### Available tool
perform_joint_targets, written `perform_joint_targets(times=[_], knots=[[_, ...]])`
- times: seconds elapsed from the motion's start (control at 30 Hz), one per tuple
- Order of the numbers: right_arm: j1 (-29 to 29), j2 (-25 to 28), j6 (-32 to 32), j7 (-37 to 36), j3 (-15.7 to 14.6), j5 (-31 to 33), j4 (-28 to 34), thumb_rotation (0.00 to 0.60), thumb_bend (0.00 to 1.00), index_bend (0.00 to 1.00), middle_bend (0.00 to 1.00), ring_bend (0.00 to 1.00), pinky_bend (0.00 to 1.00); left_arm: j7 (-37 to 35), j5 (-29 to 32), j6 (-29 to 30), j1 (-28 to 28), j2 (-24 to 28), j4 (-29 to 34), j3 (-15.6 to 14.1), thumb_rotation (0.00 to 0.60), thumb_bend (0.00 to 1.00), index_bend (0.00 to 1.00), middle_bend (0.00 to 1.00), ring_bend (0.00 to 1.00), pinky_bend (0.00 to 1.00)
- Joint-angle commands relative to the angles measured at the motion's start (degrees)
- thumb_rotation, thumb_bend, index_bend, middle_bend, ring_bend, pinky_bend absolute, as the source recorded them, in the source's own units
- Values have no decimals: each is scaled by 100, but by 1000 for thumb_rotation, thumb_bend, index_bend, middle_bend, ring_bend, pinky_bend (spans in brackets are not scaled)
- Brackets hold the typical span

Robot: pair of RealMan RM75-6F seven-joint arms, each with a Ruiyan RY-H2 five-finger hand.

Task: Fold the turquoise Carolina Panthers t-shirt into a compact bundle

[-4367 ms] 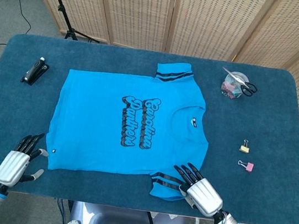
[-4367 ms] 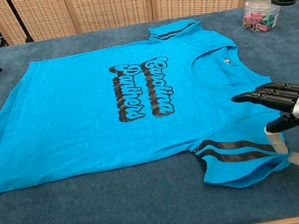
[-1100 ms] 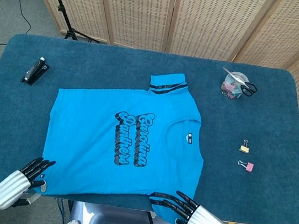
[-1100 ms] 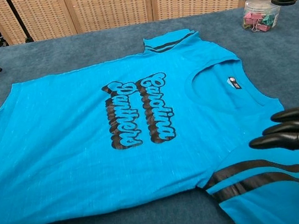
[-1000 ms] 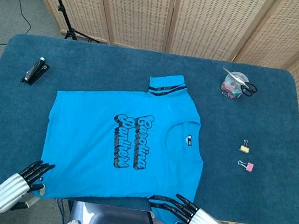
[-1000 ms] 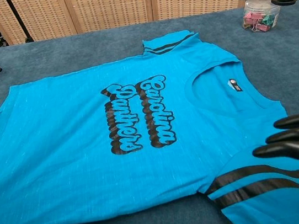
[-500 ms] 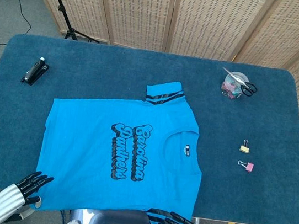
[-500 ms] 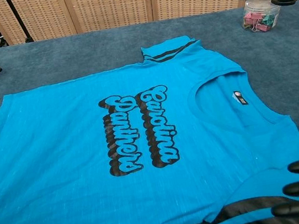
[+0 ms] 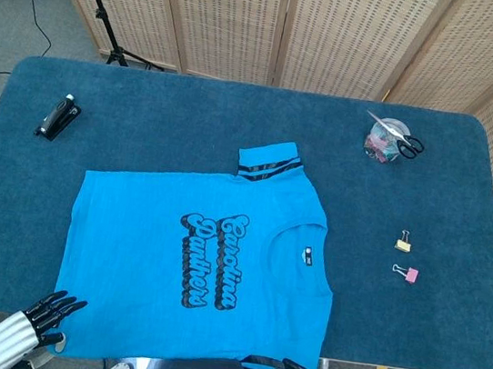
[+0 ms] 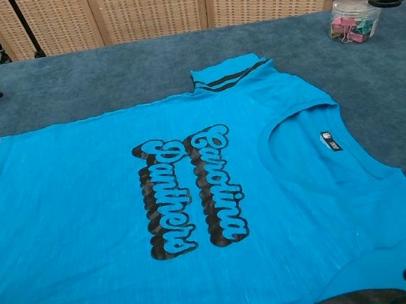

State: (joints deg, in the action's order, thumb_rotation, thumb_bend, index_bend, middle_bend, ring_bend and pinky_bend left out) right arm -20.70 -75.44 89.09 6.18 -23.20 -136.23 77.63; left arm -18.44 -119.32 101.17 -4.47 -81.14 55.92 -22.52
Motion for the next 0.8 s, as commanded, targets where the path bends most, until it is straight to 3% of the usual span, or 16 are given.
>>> perform_joint_targets(times=[0.03,0.33,0.57,0.73,0.8], knots=[[7,-12,7,-43,24,38,-29,600,533,700,21,0,0,-37,31,-9,-16,17,43,21,600,489,752,0,0,0],[-26,146,354,-569,365,569,89,600,531,702,21,0,0,1,375,-158,-189,260,640,323,600,489,757,0,0,0],[-192,570,476,-1146,882,1382,589,600,530,703,21,0,0,659,1061,-1075,-603,1158,2479,660,600,489,765,0,0,0],[-425,892,249,-1684,1375,2211,1029,600,529,703,21,0,0,1118,1826,-1709,-918,1560,3554,1148,600,489,770,0,0,0],[-686,1044,-95,-2119,1807,2921,1307,600,531,703,21,0,0,1390,2479,-2142,-1179,1641,3959,1601,600,490,772,0,0,0]])
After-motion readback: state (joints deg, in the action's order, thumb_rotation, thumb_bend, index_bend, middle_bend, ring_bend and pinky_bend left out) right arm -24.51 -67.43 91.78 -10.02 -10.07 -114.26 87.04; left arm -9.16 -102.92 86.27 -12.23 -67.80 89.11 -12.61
